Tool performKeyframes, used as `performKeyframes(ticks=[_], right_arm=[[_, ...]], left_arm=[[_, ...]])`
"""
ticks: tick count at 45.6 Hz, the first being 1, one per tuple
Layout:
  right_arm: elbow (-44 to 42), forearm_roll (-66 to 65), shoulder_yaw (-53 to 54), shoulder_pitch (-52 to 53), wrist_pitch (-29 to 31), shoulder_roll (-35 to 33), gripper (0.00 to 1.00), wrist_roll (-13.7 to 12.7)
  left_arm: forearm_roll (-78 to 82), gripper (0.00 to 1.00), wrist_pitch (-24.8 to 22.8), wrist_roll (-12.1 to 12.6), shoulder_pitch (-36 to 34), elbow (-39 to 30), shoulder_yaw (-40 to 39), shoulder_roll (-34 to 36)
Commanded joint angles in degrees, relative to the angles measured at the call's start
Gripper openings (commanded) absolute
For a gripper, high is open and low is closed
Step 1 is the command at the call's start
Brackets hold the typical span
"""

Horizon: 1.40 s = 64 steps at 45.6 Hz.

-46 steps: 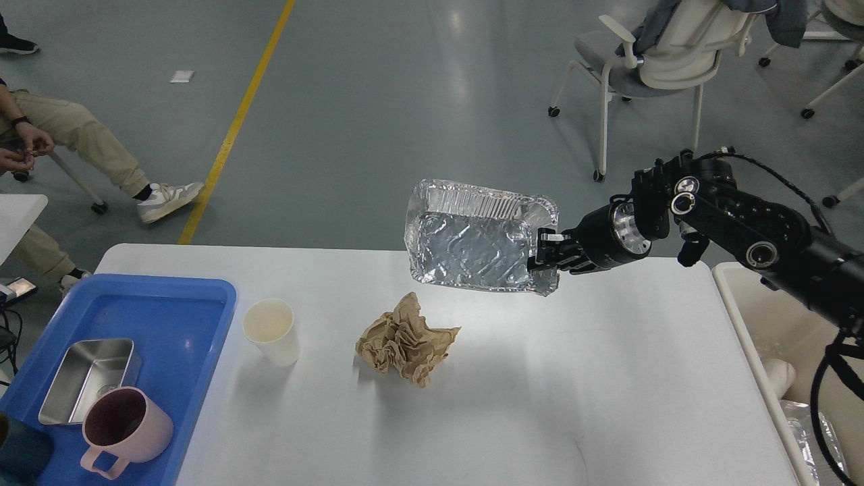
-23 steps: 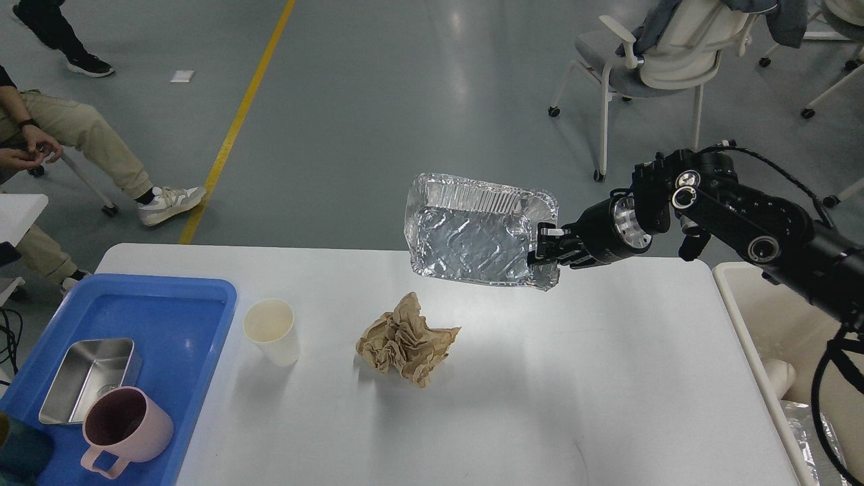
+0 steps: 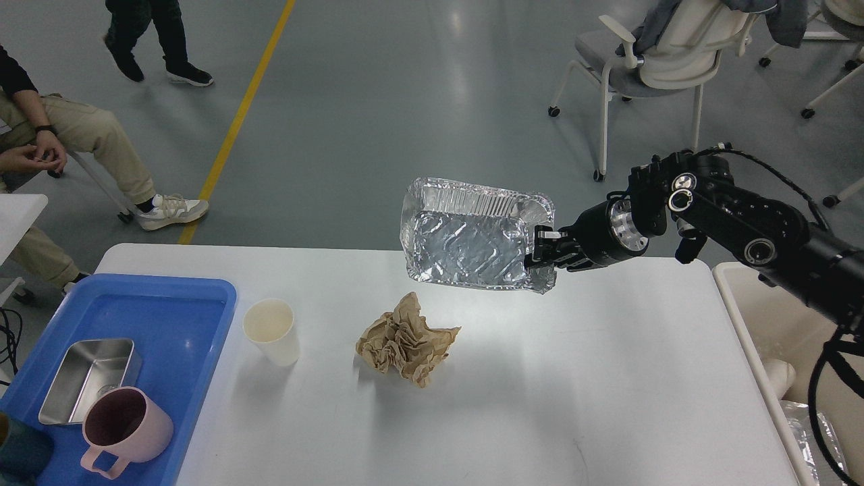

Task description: Tidy desktop

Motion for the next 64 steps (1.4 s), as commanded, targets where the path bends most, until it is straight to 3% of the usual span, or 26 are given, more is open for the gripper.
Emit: performKeyframes(ticks=[1,11,16,23,27,32,38,48,57,64], right_arm=[[0.1,0.0,0.2,-0.1,0.0,0.0,0.00,0.0],[0.2,0.0,0.2,0.0,0.0,0.1,0.00,0.0],[0.2,0.0,0.4,0.1,0.0,0.1,0.00,0.0],[0.3,0.0,0.6,-0.2,-0.1,0.1,0.00,0.0],[0.3,0.0,0.6,-0.4,-0.2,0.1,0.00,0.0],[0.3,0.0,0.6,-0.4,-0.2,0.1,0.00,0.1],[0.4,0.1,1.1,-0.4,-0.2,0.1,0.00,0.3],[0.4,0.1,1.4,0.0,-0.3,0.1,0.00,0.3],[0.3,0.0,1.4,0.1,-0.3,-0.2,0.00,0.2],[0.2,0.1,1.4,0.2,-0.4,-0.3,0.00,0.2]], left_arm=[[-0.2,0.97,-1.5,0.4,-0.4,1.4,-0.8,-0.1],[1.6,0.97,-7.6,0.0,-5.8,6.7,0.0,-1.0],[12.1,0.97,-9.0,-0.3,-8.3,8.8,-0.9,-2.7],[34.9,0.97,-16.0,-0.2,-21.2,9.6,-0.5,-9.3],[50.3,0.97,-22.8,-0.3,-32.4,14.2,0.7,-16.4],[60.6,0.97,-26.7,-0.5,-40.7,17.9,3.5,-21.5],[69.6,0.97,-26.8,-3.5,-49.9,20.2,13.3,-25.0],[76.0,0.97,-24.7,-3.6,-63.3,23.1,31.5,-31.6],[81.4,0.97,-23.3,-3.6,-69.7,23.2,41.7,-34.9],[85.2,0.97,-21.5,-3.6,-70.5,23.9,46.7,-36.6]])
